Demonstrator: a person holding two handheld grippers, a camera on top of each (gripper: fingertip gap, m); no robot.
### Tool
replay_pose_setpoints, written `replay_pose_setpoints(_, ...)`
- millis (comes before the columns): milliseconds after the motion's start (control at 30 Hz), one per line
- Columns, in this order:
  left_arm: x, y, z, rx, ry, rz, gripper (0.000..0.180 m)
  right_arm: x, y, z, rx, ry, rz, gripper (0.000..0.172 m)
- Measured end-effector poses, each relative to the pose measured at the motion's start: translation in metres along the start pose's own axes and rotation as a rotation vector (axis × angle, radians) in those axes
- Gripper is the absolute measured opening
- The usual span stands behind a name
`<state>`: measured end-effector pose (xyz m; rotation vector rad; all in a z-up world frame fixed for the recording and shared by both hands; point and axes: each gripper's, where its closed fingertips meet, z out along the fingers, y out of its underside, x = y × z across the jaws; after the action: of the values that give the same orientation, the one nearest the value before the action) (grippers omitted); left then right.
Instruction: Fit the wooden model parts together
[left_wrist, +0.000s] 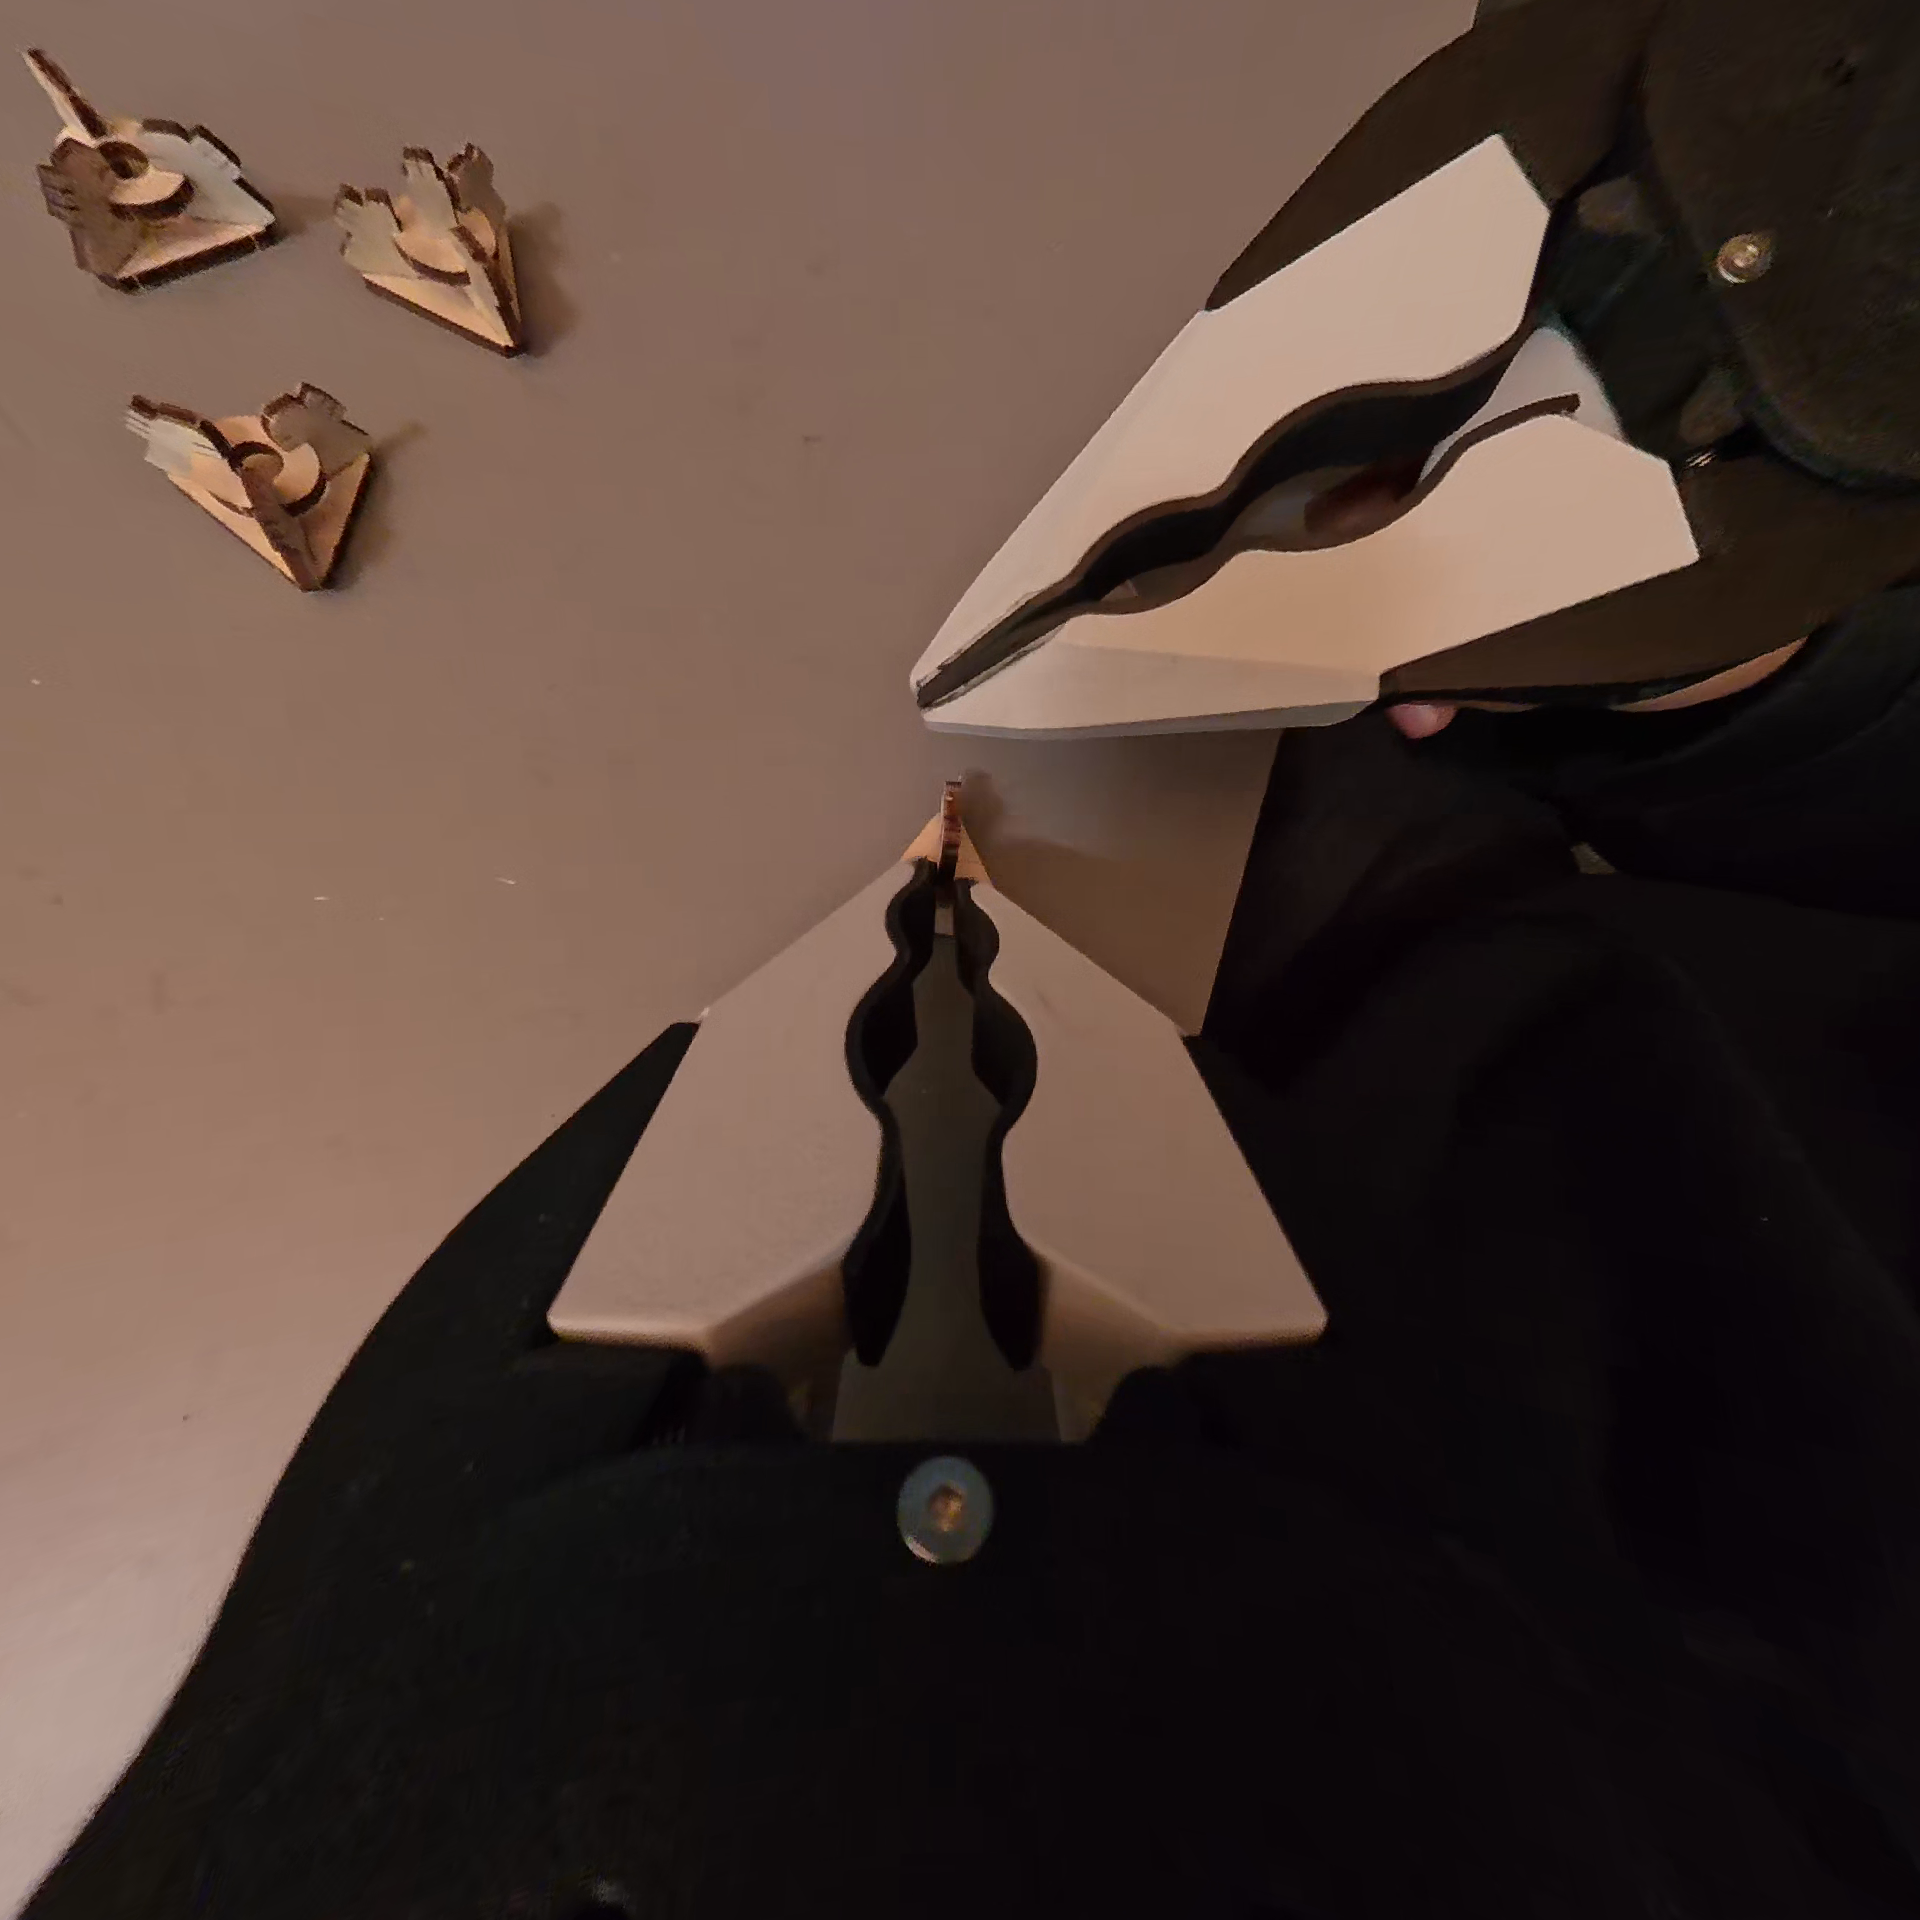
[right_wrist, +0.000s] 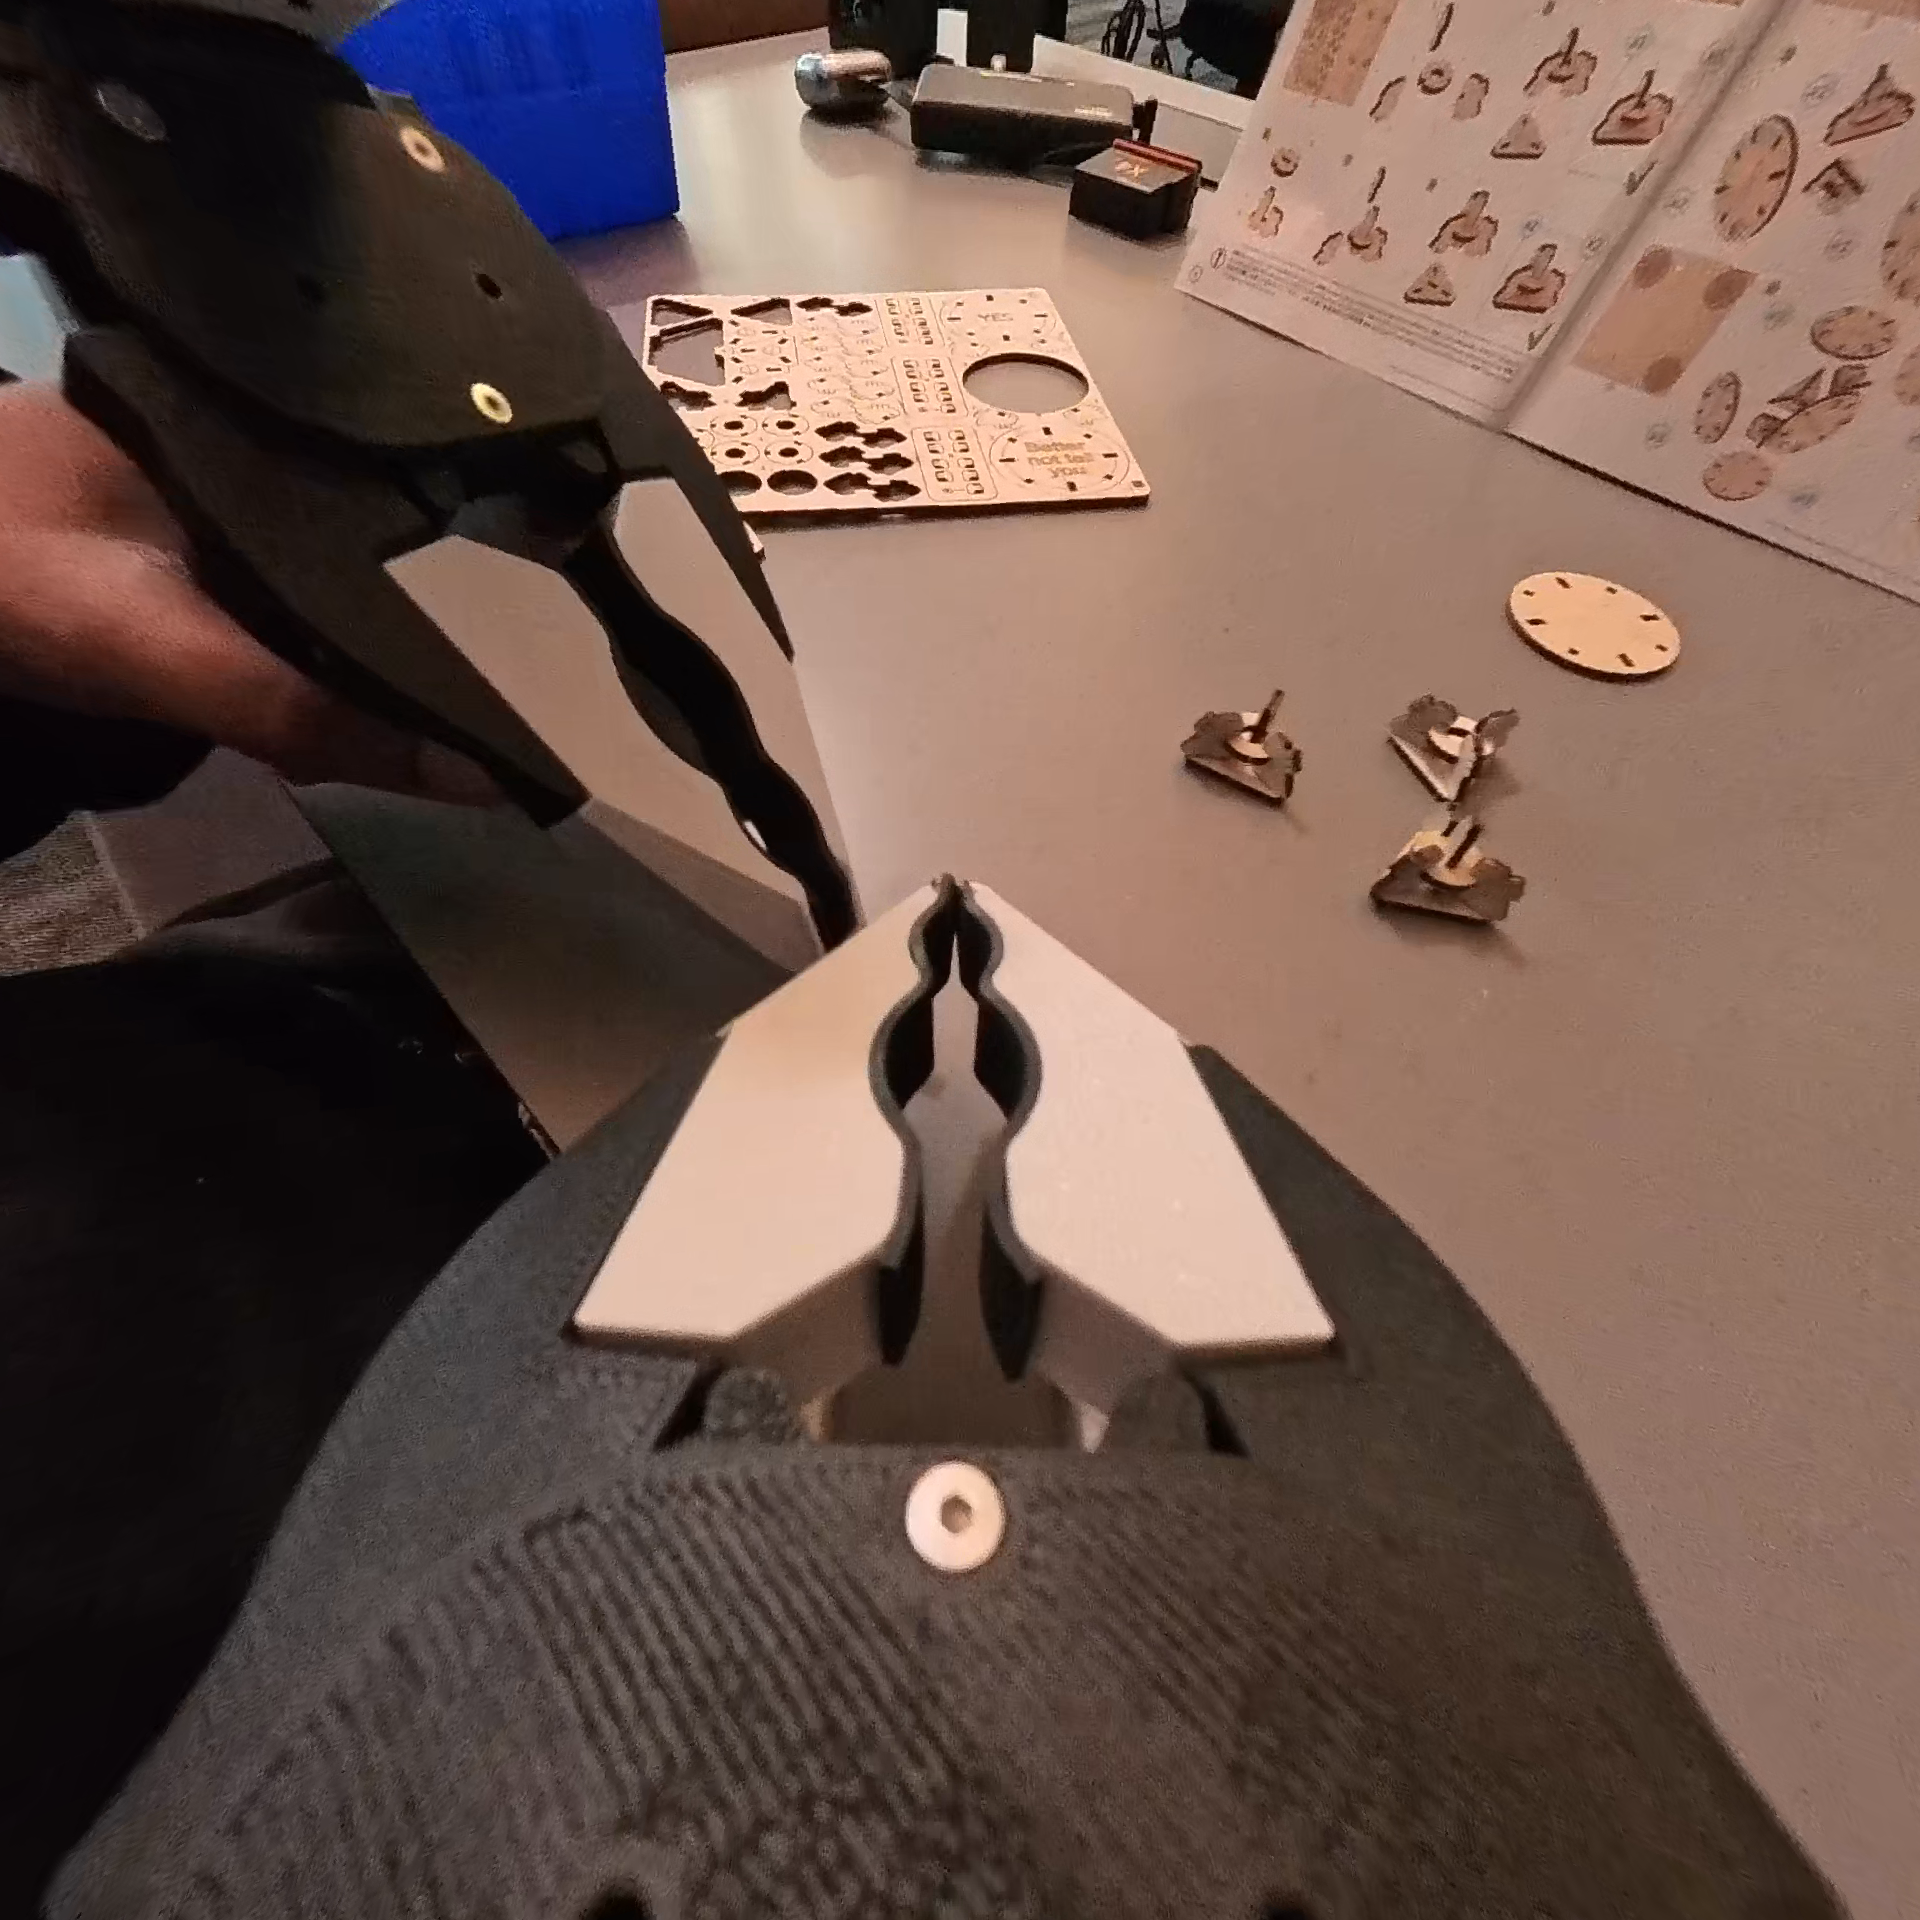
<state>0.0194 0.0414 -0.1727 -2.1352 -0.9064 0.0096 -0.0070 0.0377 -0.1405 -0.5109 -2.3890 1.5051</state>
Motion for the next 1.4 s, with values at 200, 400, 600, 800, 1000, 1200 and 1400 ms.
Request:
replay_pose_setpoints(200,-0.002,0.001,0.003,0.01,-0.015,0.008,0.002,0.0,0.0,0.0,0.0,0.002,-0.006,0.0)
replay_pose_setpoints(400,-0.002,0.001,0.004,0.013,-0.023,0.022,0.005,0.001,0.004,0.001,-0.018,0.002,-0.005,0.0)
replay_pose_setpoints(600,0.0,-0.001,0.007,0.031,-0.034,0.034,0.007,0.003,0.012,0.004,-0.059,0.01,0.004,0.0)
replay_pose_setpoints(800,-0.003,-0.001,0.009,0.036,-0.065,0.051,0.003,0.003,0.011,0.004,-0.051,0.01,0.002,0.0)
replay_pose_setpoints(1000,-0.003,-0.001,0.009,0.034,-0.082,0.053,0.003,0.003,0.014,0.005,-0.049,0.046,-0.121,0.0)
replay_pose_setpoints(1200,-0.003,-0.001,0.009,0.019,-0.145,0.111,0.002,0.004,0.014,0.002,-0.064,0.117,-0.244,0.0)
replay_pose_setpoints(1400,-0.002,-0.003,0.01,0.049,-0.118,0.088,0.014,0.005,0.016,0.005,-0.077,0.111,-0.199,0.0)
